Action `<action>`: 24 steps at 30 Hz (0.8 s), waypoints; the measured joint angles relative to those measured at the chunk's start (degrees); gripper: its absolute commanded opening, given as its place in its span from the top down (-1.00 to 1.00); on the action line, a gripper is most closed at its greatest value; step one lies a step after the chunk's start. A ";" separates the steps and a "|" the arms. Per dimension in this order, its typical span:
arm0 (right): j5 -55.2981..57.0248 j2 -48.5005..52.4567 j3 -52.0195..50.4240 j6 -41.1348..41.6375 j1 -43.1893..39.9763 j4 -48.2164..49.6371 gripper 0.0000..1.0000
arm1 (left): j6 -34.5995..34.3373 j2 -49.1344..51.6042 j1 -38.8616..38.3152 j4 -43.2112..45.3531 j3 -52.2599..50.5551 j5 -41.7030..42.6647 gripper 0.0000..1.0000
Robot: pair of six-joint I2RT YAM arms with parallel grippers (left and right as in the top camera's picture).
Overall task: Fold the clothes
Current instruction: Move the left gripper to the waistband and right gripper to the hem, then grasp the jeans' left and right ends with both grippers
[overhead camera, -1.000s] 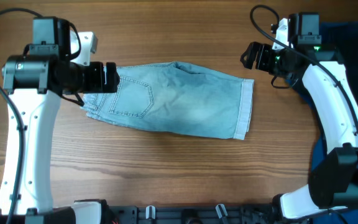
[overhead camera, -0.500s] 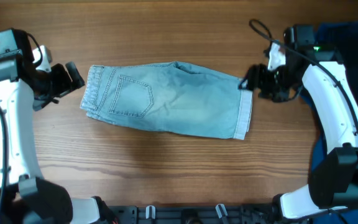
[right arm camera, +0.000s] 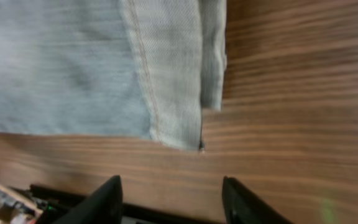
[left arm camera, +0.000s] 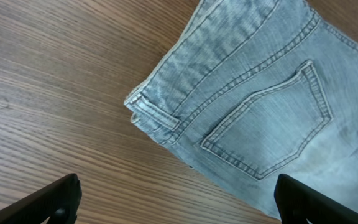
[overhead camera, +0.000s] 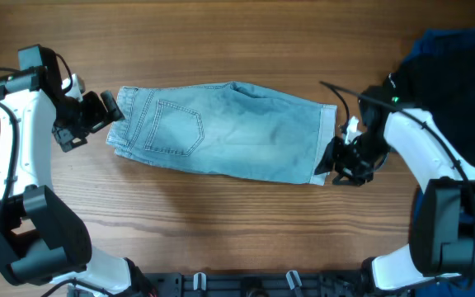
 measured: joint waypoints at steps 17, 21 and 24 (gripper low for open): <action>-3.87 -0.07 -11.41 2.84 0.15 18.93 0.68 | 0.00 0.00 0.00 0.22 -0.02 1.05 -1.00; -3.89 -0.11 -11.41 3.23 0.15 18.95 0.92 | 0.00 0.00 0.00 0.22 -0.02 1.20 -1.00; -3.87 -0.74 -11.39 3.23 0.15 18.86 0.91 | -0.02 0.00 0.00 0.17 -0.02 1.22 -0.99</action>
